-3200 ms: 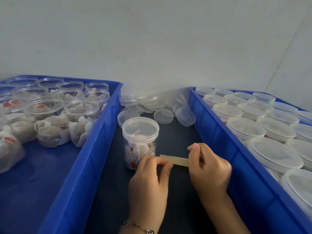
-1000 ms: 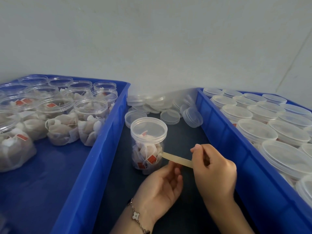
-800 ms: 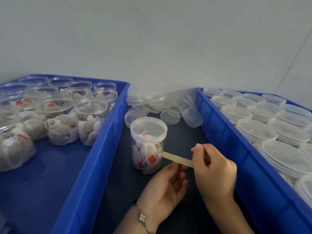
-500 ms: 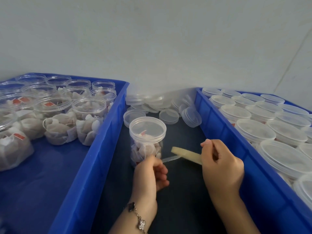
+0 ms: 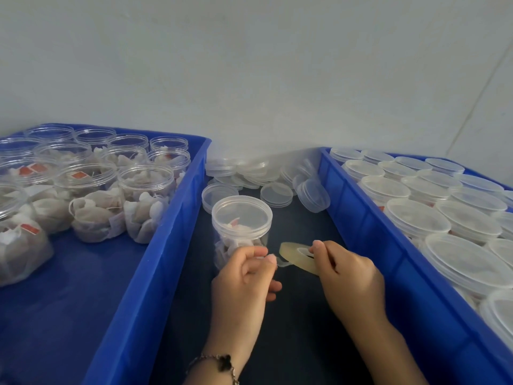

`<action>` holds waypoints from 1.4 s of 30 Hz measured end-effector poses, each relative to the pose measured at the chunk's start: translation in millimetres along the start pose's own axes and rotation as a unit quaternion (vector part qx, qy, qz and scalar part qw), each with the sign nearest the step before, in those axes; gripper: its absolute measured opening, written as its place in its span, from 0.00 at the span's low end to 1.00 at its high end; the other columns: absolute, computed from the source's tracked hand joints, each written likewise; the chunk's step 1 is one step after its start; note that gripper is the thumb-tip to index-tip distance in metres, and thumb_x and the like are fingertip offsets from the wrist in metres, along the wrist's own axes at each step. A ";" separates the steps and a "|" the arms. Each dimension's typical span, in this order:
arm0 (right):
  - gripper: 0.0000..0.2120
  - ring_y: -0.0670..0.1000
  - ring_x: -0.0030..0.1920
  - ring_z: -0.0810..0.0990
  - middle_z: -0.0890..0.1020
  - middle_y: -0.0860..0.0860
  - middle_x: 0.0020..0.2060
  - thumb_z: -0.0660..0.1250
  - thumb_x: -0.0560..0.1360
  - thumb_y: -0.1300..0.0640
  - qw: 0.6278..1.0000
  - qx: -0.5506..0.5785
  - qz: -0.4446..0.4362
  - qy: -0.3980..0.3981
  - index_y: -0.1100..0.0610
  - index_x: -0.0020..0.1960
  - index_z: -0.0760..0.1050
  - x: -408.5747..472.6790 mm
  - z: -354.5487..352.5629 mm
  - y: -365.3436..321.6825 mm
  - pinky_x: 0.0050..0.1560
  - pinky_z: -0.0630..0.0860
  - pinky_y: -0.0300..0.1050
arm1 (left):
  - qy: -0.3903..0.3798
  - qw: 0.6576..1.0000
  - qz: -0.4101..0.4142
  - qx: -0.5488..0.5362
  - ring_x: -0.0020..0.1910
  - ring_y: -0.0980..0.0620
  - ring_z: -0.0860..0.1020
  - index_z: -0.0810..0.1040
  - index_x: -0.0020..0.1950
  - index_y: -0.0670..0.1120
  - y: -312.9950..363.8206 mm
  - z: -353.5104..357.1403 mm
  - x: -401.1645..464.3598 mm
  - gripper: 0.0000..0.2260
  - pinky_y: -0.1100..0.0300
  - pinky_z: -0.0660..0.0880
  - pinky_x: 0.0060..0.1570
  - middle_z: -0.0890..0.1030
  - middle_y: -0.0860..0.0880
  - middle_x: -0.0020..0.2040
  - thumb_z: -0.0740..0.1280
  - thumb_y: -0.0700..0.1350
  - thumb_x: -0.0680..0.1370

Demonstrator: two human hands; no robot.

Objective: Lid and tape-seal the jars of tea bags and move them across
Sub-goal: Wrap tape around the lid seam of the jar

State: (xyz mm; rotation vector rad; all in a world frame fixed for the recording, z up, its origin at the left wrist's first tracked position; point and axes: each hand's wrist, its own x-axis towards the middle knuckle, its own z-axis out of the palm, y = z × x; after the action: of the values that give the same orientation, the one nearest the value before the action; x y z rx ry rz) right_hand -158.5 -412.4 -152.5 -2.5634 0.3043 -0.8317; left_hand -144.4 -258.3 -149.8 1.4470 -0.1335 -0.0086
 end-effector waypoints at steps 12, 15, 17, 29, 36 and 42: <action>0.23 0.43 0.35 0.75 0.76 0.43 0.31 0.47 0.74 0.38 0.999 0.027 0.009 -0.035 0.46 0.47 0.78 1.7 -5.1 -0.9 0.35 0.74 0.44 | 0.046 0.998 0.032 -0.002 0.31 0.54 0.82 0.83 0.39 0.46 0.4 -1.9 -2.4 0.04 0.60 0.80 0.34 0.83 0.49 0.34 0.70 0.42 0.73; 0.17 0.40 0.39 0.75 0.75 0.38 0.36 0.51 0.73 0.38 0.996 0.015 -0.011 -0.090 0.40 0.52 0.75 2.1 -7.1 0.8 0.34 0.68 0.36 | 0.090 0.964 0.172 0.181 0.33 0.62 0.81 0.85 0.45 0.48 -6.8 -5.4 -2.4 0.05 0.66 0.78 0.37 0.83 0.56 0.32 0.73 0.40 0.72; 0.15 0.40 0.42 0.75 0.76 0.38 0.40 0.54 0.75 0.40 0.990 0.030 -0.011 -0.134 0.38 0.57 0.73 4.1 -8.2 3.9 0.37 0.69 0.36 | 0.110 0.935 0.233 0.243 0.35 0.63 0.81 0.84 0.51 0.49 -6.7 -7.3 -2.6 0.09 0.68 0.77 0.40 0.84 0.56 0.37 0.73 0.39 0.72; 0.17 0.39 0.44 0.70 0.69 0.37 0.41 0.50 0.71 0.31 0.976 -0.039 -0.028 -0.211 0.40 0.49 0.65 8.6 -12.8 -2.0 0.48 0.69 0.41 | 0.186 0.863 0.347 0.318 0.30 0.51 0.81 0.82 0.45 0.42 -3.2 -14.4 -0.3 0.11 0.54 0.78 0.26 0.83 0.50 0.35 0.64 0.48 0.77; 0.07 0.45 0.47 0.71 0.71 0.40 0.44 0.60 0.78 0.44 0.987 -0.111 -0.023 -0.111 0.44 0.53 0.65 14.3 -6.6 1.8 0.49 0.62 0.45 | 0.228 0.860 0.375 0.262 0.35 0.55 0.76 0.76 0.48 0.46 -6.3 -10.8 0.7 0.07 0.62 0.72 0.36 0.80 0.51 0.38 0.59 0.46 0.78; 0.08 0.46 0.32 0.71 0.77 0.45 0.33 0.71 0.74 0.53 0.994 -0.087 -0.060 -0.013 0.52 0.51 0.75 7.0 -5.3 3.0 0.40 0.69 0.44 | 0.233 0.943 0.205 0.119 0.36 0.55 0.81 0.70 0.41 0.53 -1.1 -13.2 7.5 0.08 0.63 0.76 0.35 0.80 0.57 0.37 0.59 0.48 0.80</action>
State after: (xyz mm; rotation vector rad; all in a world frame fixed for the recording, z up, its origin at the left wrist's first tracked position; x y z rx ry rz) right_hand -156.3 -419.2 -146.4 -2.7753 0.2261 -0.8469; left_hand -135.6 -246.0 -151.8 1.5990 -0.0443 0.7097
